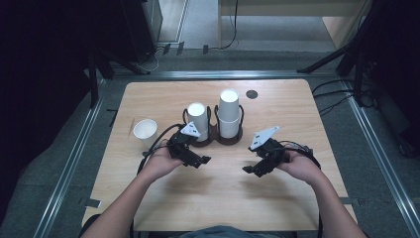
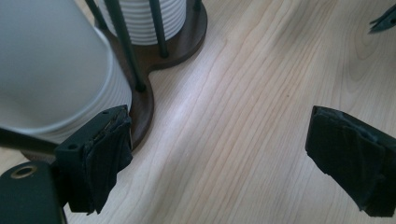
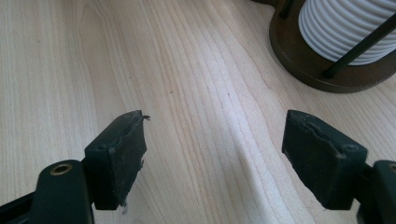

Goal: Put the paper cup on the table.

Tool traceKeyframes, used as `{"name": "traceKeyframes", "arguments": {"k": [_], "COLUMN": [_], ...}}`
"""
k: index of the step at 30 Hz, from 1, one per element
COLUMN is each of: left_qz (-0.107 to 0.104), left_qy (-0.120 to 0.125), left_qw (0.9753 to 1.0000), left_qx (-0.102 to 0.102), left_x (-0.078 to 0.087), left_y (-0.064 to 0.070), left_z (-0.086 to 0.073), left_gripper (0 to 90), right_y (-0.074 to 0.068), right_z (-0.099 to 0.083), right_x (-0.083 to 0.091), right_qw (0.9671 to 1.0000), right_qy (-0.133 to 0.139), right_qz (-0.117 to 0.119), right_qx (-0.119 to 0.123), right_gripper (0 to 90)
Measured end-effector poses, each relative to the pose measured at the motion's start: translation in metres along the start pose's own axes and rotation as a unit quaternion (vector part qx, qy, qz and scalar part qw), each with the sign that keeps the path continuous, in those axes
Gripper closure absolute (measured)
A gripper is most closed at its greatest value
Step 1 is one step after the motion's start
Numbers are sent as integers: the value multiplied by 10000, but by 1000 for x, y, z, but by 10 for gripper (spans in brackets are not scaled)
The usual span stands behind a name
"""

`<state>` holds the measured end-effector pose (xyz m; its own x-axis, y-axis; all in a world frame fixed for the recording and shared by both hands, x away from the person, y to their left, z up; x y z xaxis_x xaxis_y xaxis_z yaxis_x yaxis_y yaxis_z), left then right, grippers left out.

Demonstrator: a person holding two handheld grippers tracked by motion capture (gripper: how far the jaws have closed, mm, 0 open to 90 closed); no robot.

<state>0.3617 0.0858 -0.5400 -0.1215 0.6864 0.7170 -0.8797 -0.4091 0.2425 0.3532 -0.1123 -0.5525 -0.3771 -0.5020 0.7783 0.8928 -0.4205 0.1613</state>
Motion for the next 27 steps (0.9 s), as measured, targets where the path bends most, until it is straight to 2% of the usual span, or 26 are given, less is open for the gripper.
{"name": "traceKeyframes", "arguments": {"k": [4,5,8,12,23,27], "left_qz": [13,82,76,-26,-14,-27], "left_qy": [-89,-137,-122,22,-108,-120], "left_qw": [10000,9999,9999,10000,9999,9999], "left_qx": [-14,-29,-38,37,-125,-114], "left_x": [-5,-6,-7,-9,-16,-17], "left_y": [3,3,5,9,14,14], "left_z": [1,1,2,6,6,4], "left_gripper": [75,75,75,75,76,76], "right_y": [-2,-2,-4,-5,-6,-6], "right_z": [0,0,-1,-1,-1,-1], "right_x": [-2,-2,-4,-5,-5,-5], "right_qw": [10000,10000,9999,9999,9998,9998], "right_qy": [-39,-42,-67,-85,-91,-89], "right_qz": [20,0,12,11,11,9], "right_qx": [47,50,87,113,150,154], "right_gripper": [219,219,219,219,219,219]}}
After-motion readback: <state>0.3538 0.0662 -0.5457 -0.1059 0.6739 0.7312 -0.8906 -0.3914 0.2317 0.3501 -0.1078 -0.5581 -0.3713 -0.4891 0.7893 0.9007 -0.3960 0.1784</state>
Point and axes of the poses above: each handheld gripper's, and its own axes: x roughly backward along the jaws, z roughly out of its top, y roughly to its right, the point moved 8 cm from there along -x, roughly forward along the jaws, and after that the axes turned 13 degrees about -z, right-handed, at the moved point
